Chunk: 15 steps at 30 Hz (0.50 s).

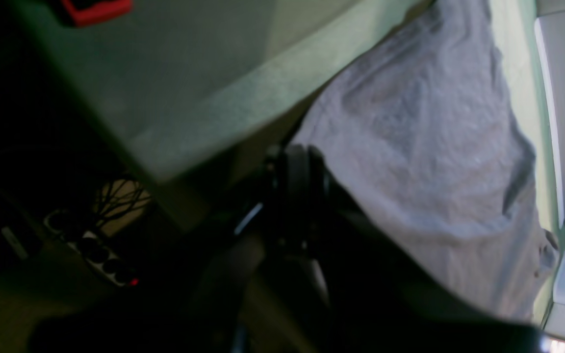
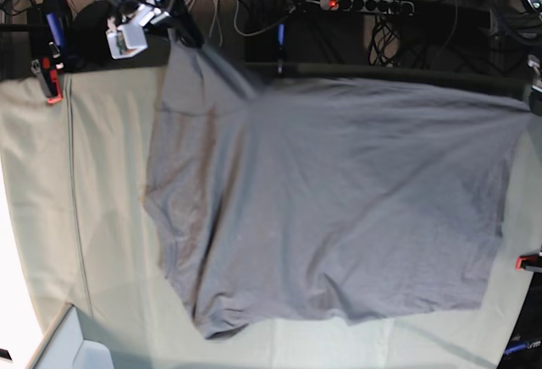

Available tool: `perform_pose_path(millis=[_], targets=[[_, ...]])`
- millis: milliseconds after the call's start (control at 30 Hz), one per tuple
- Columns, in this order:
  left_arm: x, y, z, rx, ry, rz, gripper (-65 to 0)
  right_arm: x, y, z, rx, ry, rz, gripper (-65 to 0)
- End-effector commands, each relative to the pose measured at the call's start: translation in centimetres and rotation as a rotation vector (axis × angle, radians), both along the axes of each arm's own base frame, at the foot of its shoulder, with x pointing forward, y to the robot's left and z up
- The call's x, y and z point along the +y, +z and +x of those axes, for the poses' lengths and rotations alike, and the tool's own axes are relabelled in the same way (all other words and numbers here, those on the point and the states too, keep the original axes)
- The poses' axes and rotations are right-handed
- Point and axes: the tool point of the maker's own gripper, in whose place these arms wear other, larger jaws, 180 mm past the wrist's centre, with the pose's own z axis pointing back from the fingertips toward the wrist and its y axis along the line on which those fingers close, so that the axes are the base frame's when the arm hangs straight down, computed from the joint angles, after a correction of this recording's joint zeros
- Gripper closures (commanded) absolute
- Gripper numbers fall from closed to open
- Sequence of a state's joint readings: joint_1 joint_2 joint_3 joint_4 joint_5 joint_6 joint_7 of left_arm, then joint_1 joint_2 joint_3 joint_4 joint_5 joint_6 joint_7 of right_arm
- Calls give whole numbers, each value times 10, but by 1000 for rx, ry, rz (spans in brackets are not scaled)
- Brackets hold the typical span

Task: Layout the t-shirt on the table in an organized manner, then fold the t-shirt properly
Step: 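Regrasp the shirt edge with both grippers and pull it taut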

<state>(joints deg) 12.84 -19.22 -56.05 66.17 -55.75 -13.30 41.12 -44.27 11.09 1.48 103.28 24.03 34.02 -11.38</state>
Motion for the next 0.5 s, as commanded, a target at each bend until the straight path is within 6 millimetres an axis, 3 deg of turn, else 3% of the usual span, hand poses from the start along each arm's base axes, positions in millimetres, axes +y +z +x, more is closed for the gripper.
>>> perform_pose_path(millis=[0, 133, 233, 467], targets=[[13, 18, 5, -37, 3, 46, -1, 6, 10, -3, -23, 5, 38, 0], [15, 24, 11, -55, 0, 57, -1, 8, 14, 2, -48, 8, 52, 0], [15, 28, 16, -66, -1, 62, -1, 9, 20, 24, -104, 14, 47, 0], [14, 51, 57, -165, -4, 61, -1, 3, 41, 78, -249, 34, 24, 0]])
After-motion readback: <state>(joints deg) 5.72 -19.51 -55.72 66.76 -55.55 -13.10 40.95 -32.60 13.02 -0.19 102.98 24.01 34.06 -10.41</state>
